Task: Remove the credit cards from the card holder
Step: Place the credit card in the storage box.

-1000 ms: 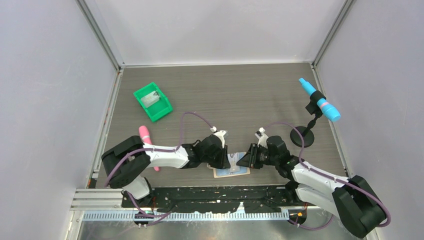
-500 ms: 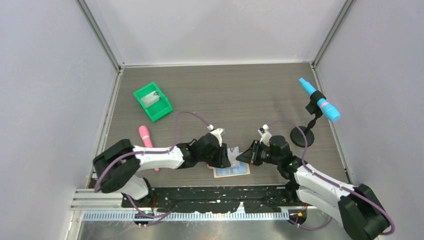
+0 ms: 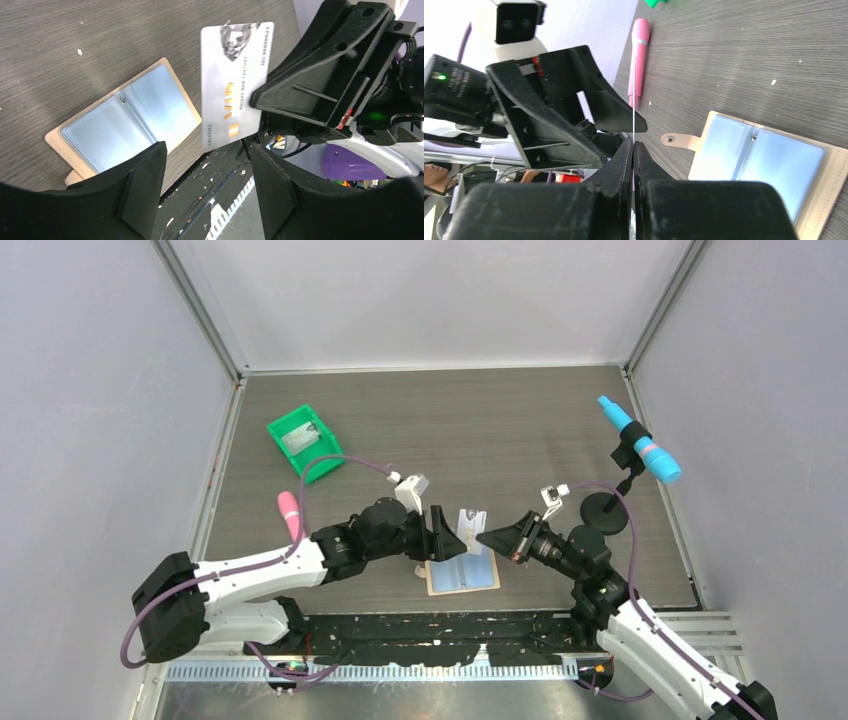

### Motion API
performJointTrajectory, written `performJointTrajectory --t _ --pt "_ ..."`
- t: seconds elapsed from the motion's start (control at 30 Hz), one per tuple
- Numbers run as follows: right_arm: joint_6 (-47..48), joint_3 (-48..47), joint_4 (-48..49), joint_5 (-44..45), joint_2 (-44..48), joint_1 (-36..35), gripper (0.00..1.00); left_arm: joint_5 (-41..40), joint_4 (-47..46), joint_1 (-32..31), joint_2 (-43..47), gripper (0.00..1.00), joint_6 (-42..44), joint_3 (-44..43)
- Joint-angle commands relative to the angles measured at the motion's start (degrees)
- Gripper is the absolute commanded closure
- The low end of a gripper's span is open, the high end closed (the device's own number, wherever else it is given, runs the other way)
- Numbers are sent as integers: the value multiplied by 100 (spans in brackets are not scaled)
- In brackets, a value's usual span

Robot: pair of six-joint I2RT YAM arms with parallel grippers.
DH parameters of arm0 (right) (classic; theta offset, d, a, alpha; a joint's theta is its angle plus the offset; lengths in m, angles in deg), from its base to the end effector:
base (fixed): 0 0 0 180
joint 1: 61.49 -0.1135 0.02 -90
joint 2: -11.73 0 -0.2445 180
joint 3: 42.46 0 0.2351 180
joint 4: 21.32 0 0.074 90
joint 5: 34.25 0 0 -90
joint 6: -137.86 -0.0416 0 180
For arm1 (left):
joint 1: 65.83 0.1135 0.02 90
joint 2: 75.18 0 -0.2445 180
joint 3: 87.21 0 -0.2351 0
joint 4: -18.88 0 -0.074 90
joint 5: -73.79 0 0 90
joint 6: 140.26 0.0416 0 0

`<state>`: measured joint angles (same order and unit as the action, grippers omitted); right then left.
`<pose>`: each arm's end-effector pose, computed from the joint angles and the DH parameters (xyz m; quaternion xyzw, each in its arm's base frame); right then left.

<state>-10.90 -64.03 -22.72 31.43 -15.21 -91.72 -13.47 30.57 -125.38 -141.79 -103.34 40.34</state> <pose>0.1186 0.0889 0.1891 0.0445 0.7428 0.5673 0.3527 0.1275 -0.2207 0.2300 0.0605 0.8450 -0.4530 0.2776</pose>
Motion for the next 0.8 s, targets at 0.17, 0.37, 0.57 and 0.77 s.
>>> performJointTrajectory --t 0.17,0.37,0.57,0.77 --pt "-764 342 959 -138 584 18 95 404 -1367 36 153 41 -713 468" --pt "-714 371 1171 -464 453 18 88 802 -2528 146 -20 76 -1120 838" --pt "-96 203 801 -841 124 18 76 1108 -2937 264 -107 100 -1189 1081" --pt "1254 -365 -265 -1073 -124 18 59 1240 -2815 327 140 100 -985 1356"
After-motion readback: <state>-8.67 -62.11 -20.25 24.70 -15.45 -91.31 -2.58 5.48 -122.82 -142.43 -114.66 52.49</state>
